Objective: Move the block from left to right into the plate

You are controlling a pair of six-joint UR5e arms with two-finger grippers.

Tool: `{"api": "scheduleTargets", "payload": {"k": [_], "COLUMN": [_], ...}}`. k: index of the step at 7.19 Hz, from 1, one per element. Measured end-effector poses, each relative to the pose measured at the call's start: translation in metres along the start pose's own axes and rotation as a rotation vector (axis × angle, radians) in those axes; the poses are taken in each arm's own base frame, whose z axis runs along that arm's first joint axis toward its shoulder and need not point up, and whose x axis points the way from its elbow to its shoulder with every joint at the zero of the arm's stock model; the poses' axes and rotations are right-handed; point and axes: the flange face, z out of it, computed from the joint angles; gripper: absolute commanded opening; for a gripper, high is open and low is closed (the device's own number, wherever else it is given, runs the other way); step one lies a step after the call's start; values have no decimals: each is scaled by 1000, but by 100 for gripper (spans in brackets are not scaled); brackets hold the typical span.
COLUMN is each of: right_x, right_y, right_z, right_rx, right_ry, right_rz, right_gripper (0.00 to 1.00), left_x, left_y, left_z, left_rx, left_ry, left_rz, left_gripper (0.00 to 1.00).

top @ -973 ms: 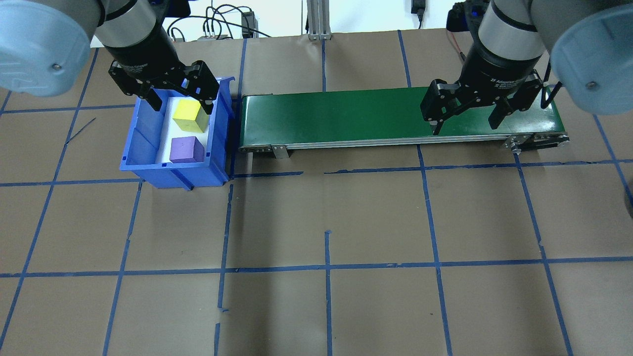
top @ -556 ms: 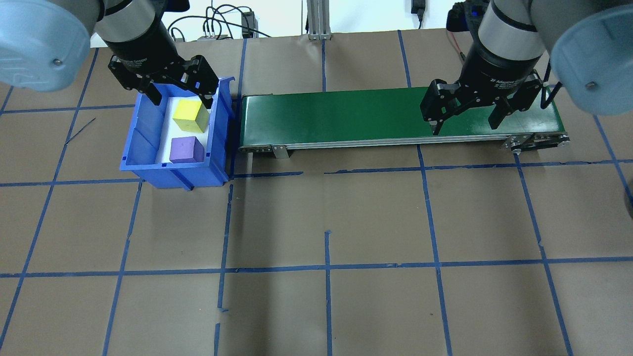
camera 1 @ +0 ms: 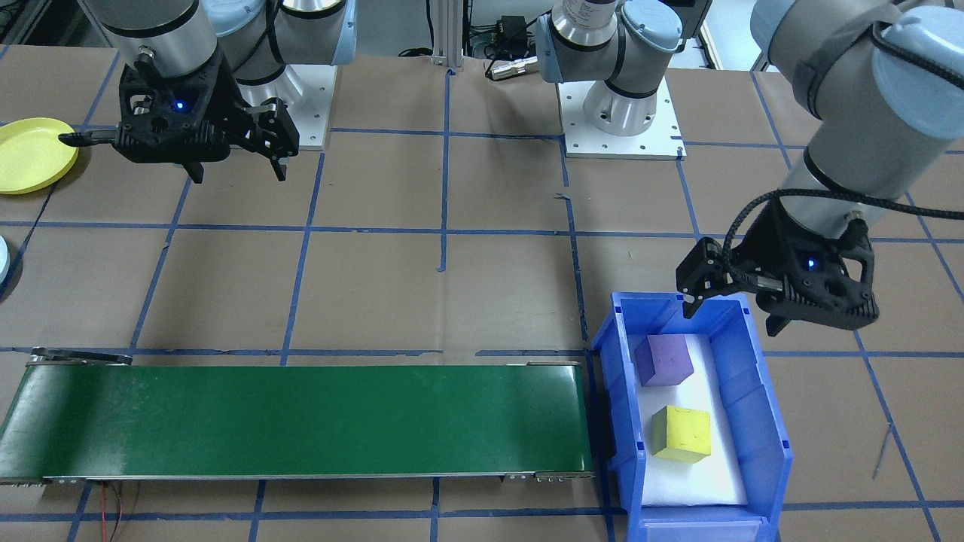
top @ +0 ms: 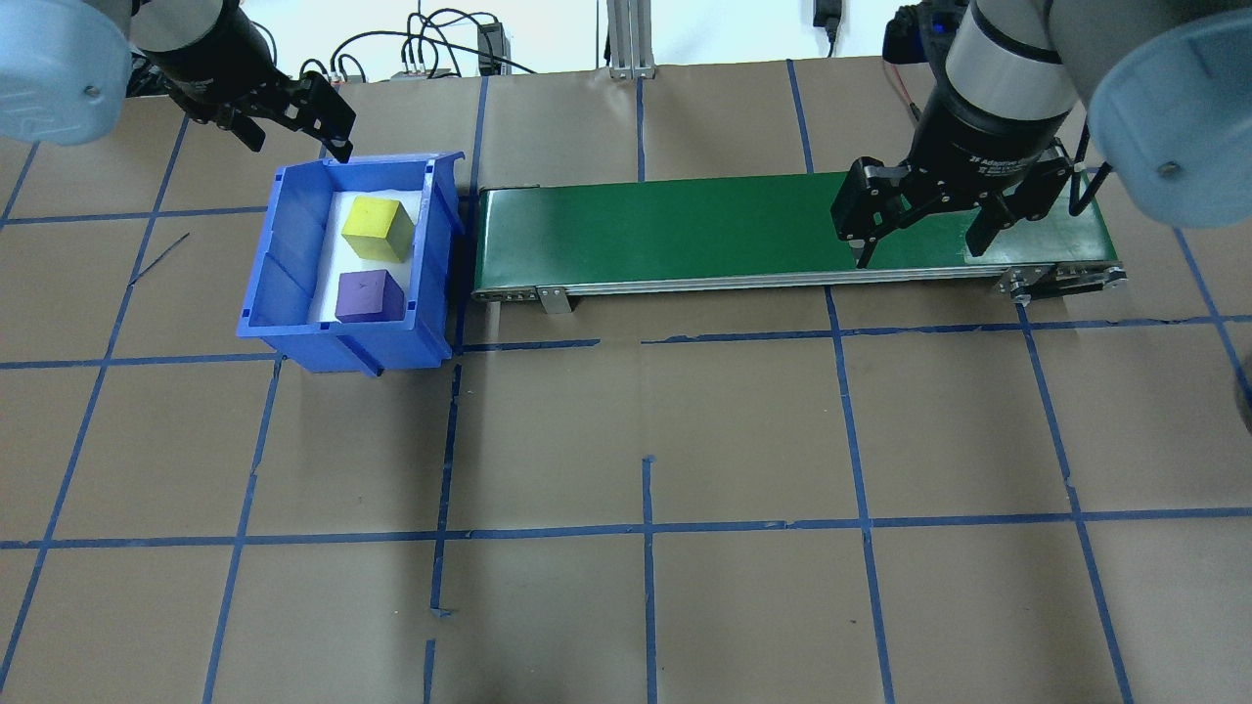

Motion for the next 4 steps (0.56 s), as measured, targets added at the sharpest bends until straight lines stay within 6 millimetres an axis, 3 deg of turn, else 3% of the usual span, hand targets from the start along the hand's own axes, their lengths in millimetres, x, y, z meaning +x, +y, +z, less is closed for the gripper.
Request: {"api": "scheduleTargets", "payload": {"k": [4], "right_x": [0], "right_y": [0], "right_z": [0], "right_rx": [-1], "right_ry": [0], "right_rz": [1], "right_gripper": [100], "left_x": [-32], "left_y": [-38], "left_z": [93], "left_rx": [6], "left_ry": [-11], "left_rz": [-18], "left_gripper": [100]}}
